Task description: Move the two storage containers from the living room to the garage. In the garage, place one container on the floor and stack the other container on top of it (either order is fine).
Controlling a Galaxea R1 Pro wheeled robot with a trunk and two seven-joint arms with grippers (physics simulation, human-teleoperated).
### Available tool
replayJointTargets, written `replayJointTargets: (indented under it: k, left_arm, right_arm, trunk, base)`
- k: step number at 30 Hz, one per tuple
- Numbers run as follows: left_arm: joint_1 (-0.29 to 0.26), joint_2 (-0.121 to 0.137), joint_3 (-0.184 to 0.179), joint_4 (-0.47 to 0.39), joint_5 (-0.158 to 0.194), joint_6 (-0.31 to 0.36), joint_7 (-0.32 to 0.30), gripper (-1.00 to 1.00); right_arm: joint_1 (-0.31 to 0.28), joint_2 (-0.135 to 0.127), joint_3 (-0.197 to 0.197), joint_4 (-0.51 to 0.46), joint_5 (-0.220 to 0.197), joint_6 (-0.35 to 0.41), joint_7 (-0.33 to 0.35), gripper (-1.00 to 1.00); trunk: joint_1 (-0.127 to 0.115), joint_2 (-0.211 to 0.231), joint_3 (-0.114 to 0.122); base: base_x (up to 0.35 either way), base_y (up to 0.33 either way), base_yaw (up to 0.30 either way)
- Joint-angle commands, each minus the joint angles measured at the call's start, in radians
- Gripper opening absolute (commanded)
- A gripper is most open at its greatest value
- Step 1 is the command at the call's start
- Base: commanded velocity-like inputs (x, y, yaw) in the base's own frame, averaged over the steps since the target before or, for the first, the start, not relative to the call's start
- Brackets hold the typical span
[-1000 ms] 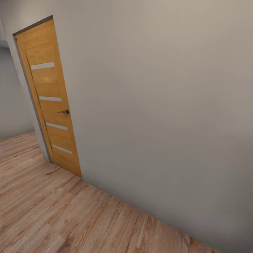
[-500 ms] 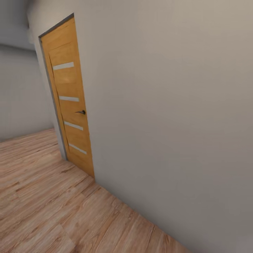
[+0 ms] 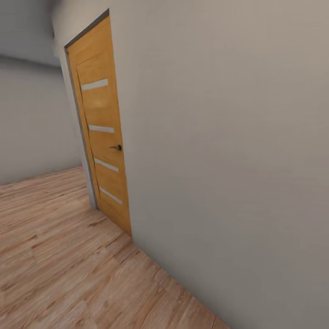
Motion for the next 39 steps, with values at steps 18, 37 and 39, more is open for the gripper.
replayJointTargets:
  k: [18,37,39]
  left_arm:
    - [-0.001,-0.001,0.007,0.001,-0.003,-0.003,-0.001,1.00]
    - [-0.001,-0.002,0.007,0.001,-0.003,-0.003,-0.001,1.00]
    - [-0.001,-0.002,0.007,0.001,-0.003,-0.003,-0.001,1.00]
  right_arm:
    - [0.000,0.000,0.001,-0.002,0.010,0.000,-0.009,1.00]
    - [0.001,0.000,0.001,-0.002,0.010,0.000,-0.009,1.00]
    - [0.001,0.000,0.001,-0.002,0.010,0.000,-0.009,1.00]
  trunk:
    - [0.001,0.000,-0.019]
    - [0.001,0.000,-0.031]
    - [0.001,0.000,-0.031]
  base:
    - [0.313,0.000,0.167]
    - [0.215,0.009,0.090]
    - [0.096,0.134,0.001]
